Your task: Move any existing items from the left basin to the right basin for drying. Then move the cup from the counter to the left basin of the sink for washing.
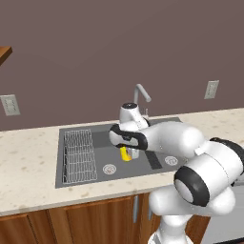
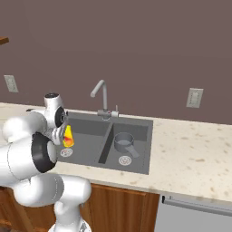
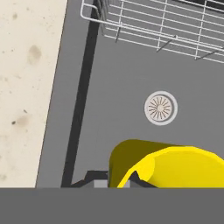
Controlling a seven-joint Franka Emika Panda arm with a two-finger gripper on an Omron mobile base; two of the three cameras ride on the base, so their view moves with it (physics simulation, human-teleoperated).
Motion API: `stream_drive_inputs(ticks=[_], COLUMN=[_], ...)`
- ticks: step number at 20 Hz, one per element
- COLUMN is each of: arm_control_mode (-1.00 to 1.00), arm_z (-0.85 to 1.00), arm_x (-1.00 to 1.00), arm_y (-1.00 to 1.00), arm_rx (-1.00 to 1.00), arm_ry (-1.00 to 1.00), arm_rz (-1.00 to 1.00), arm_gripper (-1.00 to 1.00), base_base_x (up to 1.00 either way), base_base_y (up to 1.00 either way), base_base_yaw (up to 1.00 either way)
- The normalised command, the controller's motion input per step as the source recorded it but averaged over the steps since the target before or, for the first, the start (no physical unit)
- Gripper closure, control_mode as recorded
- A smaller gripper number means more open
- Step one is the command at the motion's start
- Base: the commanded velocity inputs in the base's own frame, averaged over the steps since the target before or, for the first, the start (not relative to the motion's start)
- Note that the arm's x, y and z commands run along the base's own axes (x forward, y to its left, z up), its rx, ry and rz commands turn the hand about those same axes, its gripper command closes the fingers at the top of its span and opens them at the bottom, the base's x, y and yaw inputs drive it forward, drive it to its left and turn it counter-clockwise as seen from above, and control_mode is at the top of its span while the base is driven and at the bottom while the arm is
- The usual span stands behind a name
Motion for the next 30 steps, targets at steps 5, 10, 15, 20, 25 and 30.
stream_drive_inputs(ticks=[5,10,15,20,25,30], arm_control_mode=[-1.0,-1.0,-1.0,-1.0,-1.0,-1.0], arm_z=[-0.61,-0.53,-0.45,-0.43,-0.4,-0.32], arm_x=[0.55,0.43,0.44,0.24,0.19,0.26], arm_y=[0.0,0.0,0.0,0.0,0.0,0.0], arm_rx=[0.0,-0.02,0.0,0.0,0.0,0.0], arm_ry=[0.03,0.0,0.0,0.0,-0.02,-0.02], arm_rz=[0.09,0.09,0.08,0.08,0.07,0.05], arm_gripper=[1.0,1.0,1.0,1.0,1.0,1.0], base_base_x=[0.0,0.0,0.0,0.0,0.0,0.0], base_base_y=[0.0,0.0,0.0,0.0,0.0,0.0], base_base_yaw=[0.0,0.0,0.0,0.0,0.0,0.0])
